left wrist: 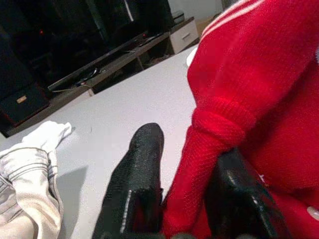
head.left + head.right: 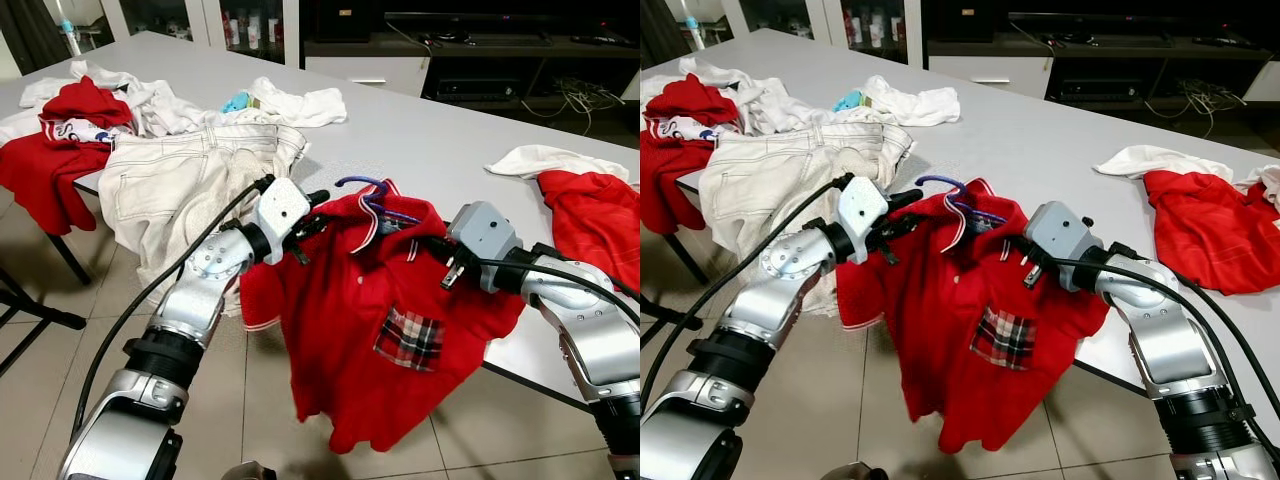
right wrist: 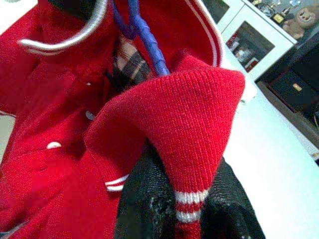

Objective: Hang hanger

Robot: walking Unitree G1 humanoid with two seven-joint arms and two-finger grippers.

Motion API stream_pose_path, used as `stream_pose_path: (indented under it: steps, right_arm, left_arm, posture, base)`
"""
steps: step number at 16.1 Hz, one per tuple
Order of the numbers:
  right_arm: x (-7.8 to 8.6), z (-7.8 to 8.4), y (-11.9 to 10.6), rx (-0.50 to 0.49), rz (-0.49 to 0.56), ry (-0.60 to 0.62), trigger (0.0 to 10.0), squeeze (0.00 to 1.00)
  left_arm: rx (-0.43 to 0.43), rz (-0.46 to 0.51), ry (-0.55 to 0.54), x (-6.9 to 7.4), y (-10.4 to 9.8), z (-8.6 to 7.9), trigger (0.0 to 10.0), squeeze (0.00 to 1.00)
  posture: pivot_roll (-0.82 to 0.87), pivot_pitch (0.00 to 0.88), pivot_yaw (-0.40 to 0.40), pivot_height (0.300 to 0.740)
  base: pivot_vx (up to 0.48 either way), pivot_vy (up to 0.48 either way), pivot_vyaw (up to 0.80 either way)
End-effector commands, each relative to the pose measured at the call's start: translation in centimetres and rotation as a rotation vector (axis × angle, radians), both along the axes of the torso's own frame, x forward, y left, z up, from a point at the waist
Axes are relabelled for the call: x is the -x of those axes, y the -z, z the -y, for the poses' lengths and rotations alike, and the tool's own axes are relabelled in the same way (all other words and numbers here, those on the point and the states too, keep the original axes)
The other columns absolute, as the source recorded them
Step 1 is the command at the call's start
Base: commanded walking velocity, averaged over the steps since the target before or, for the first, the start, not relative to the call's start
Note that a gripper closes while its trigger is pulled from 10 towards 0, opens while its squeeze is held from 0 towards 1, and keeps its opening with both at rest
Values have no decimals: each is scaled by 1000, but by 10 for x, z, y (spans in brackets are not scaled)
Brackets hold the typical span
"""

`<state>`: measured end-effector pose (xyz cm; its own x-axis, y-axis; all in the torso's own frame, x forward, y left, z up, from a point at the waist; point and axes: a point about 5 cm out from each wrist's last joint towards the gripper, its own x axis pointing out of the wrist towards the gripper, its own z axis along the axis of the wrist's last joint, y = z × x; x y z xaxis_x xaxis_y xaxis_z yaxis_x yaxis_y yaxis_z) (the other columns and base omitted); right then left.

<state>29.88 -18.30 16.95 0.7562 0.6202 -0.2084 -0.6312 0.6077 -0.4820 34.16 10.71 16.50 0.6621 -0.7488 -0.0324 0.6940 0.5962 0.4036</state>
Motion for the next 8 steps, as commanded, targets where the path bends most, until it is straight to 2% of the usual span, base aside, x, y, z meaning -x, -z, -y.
stream_pose_path:
  steps: [1, 3, 4, 6, 8]
  right_arm:
    - [-8, 20, -10, -5, 54, 116, 0, 0]
    - [-11, 26, -12, -27, 72, 174, 0, 0]
    - [-12, 27, -13, -81, 96, 224, 0, 0]
    - [-11, 24, -12, -127, 105, 256, 0, 0]
    - [-8, 15, -5, -180, 116, 280, 0, 0]
  left_arm:
    - [39, -15, 41, 6, -4, -7, 10000, 0]
    - [84, -53, 18, 7, -2, -8, 10000, 0]
    - [156, -81, -53, 6, 0, -11, 10000, 0]
    - [231, -106, -125, 5, 2, -12, 10000, 0]
    - [315, -142, -212, 4, 5, -13, 10000, 0]
  posture:
    - [-57, 0, 5, 740]
    - [-60, 0, 7, 740]
    - [-60, 0, 6, 740]
    - [-60, 0, 6, 740]
    - [-61, 0, 4, 740]
  base:
    - [0, 0, 0]
    - [0, 0, 0]
    - [0, 0, 0]
    - [0, 0, 0]
    - [0, 0, 0]
